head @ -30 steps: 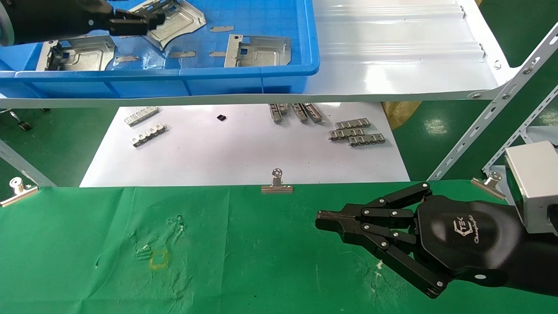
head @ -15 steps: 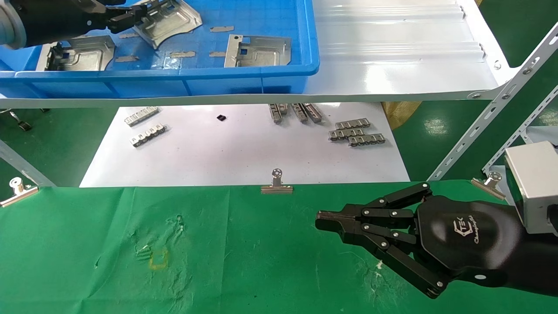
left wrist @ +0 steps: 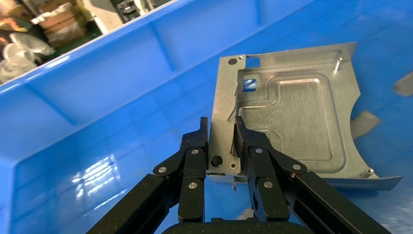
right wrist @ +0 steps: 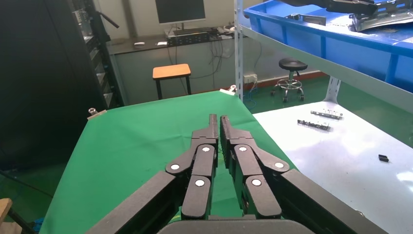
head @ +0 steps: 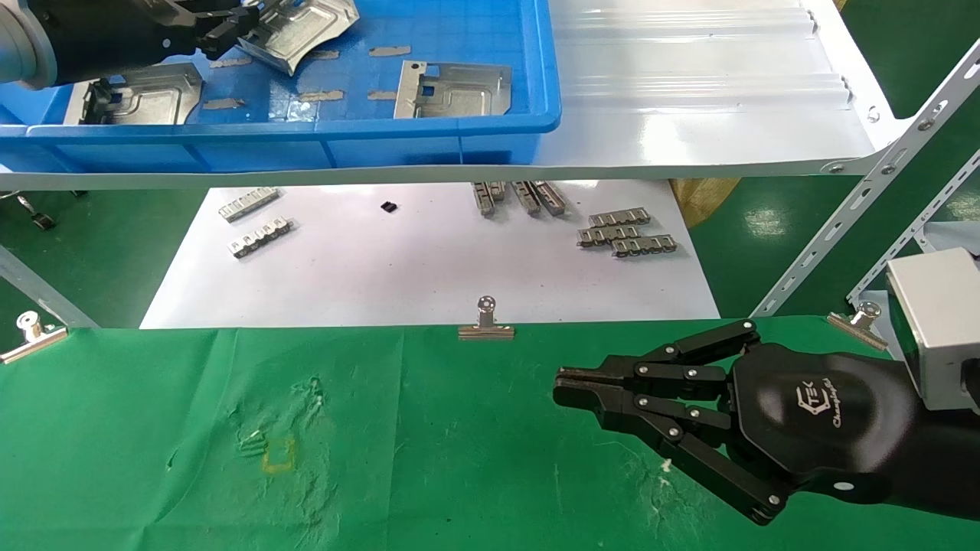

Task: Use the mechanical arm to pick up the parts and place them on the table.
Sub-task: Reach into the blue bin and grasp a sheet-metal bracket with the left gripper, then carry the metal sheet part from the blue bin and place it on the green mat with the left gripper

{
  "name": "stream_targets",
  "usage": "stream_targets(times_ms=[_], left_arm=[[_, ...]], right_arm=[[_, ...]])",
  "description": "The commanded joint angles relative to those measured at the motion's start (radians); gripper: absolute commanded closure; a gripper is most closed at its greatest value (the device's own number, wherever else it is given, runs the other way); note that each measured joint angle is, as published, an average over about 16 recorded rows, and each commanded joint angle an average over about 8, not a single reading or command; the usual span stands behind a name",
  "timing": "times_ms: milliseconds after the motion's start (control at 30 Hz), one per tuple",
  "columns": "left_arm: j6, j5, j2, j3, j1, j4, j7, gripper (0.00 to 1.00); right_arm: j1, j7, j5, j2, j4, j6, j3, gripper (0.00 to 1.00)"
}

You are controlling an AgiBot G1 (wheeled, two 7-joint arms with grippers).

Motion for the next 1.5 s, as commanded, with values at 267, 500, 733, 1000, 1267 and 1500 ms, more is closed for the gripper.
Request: stream_targets(times_ms=[267, 500, 733, 1000, 1267, 1500], left_arm=[[0.259, -0.057, -0.060, -0.036, -0.022, -0.051, 0.022, 1.00], [0.638, -0.086, -0.116, -0.041, -0.012, -0.117, 0.075, 1.00], [0.730, -0.087, -0.174, 0.024, 0.038, -0.268, 0.135, 1.00], [0.718, -0.100, -0.283, 0.161, 0.145, -0.447, 0.251, 1.00], [0.644, 0.010, -0.269, 0.270, 0.219, -0.350, 0.462, 1.00], [0.610, 0.042, -0.231, 0.291, 0.264, -0.213, 0.564, 1.00]], right_arm=[[0.000, 0.000, 0.000, 0.000, 0.000, 0.000, 0.000, 0.00], [0.000, 0.000, 0.000, 0.000, 0.000, 0.000, 0.000, 0.00], [0.000, 0.000, 0.000, 0.000, 0.000, 0.000, 0.000, 0.00], [0.000, 0.000, 0.000, 0.000, 0.000, 0.000, 0.000, 0.00], [0.000, 0.000, 0.000, 0.000, 0.000, 0.000, 0.000, 0.00], [0.000, 0.000, 0.000, 0.000, 0.000, 0.000, 0.000, 0.00]])
